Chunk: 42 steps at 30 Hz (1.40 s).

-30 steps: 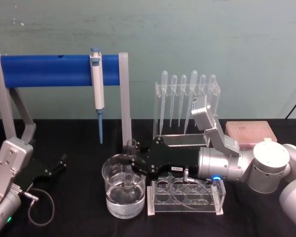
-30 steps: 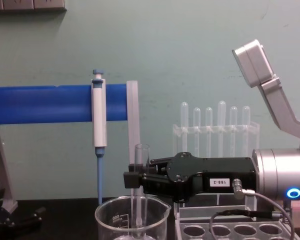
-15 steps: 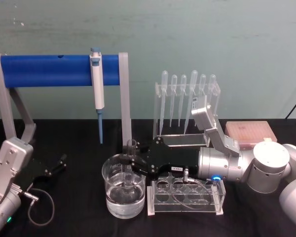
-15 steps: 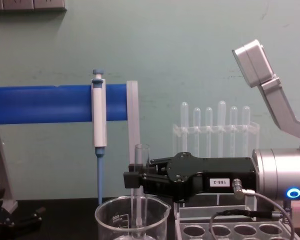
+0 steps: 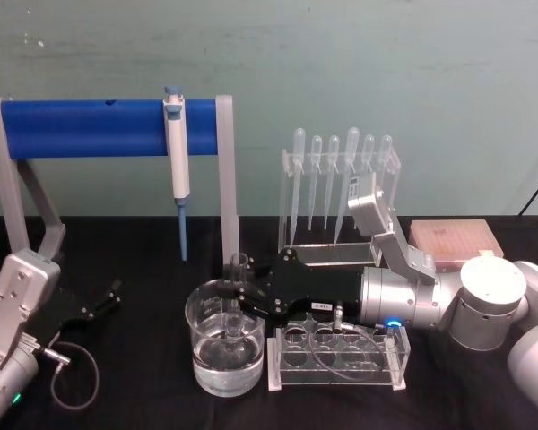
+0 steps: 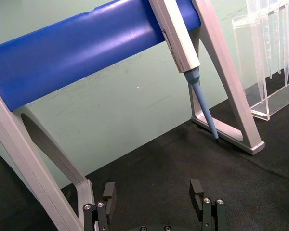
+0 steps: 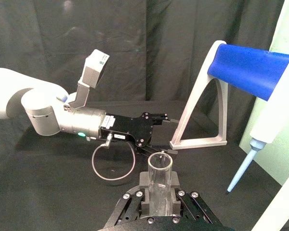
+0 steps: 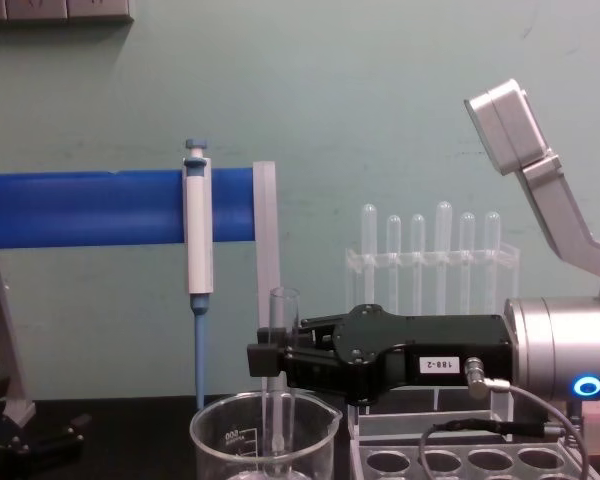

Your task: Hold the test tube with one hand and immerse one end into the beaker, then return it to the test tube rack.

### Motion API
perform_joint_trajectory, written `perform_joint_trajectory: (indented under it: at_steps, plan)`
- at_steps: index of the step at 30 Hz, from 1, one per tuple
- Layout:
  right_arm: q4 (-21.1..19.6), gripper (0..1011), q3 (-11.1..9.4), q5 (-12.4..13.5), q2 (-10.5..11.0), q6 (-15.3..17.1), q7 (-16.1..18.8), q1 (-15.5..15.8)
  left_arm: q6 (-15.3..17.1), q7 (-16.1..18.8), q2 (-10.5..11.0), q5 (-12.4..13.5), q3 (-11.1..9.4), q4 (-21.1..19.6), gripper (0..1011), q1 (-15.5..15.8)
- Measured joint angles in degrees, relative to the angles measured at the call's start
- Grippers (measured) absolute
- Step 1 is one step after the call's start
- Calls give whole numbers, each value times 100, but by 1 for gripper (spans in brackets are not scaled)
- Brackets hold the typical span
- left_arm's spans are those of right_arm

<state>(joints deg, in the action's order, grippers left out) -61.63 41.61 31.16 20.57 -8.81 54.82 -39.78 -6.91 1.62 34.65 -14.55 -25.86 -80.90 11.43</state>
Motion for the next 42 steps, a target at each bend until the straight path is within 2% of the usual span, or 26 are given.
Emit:
perform_joint_trajectory:
  at_steps: [42]
  plan:
    - [-26, 228, -31, -8, -11, 25, 24, -25, 0, 0, 0, 0, 0, 0, 1000, 0]
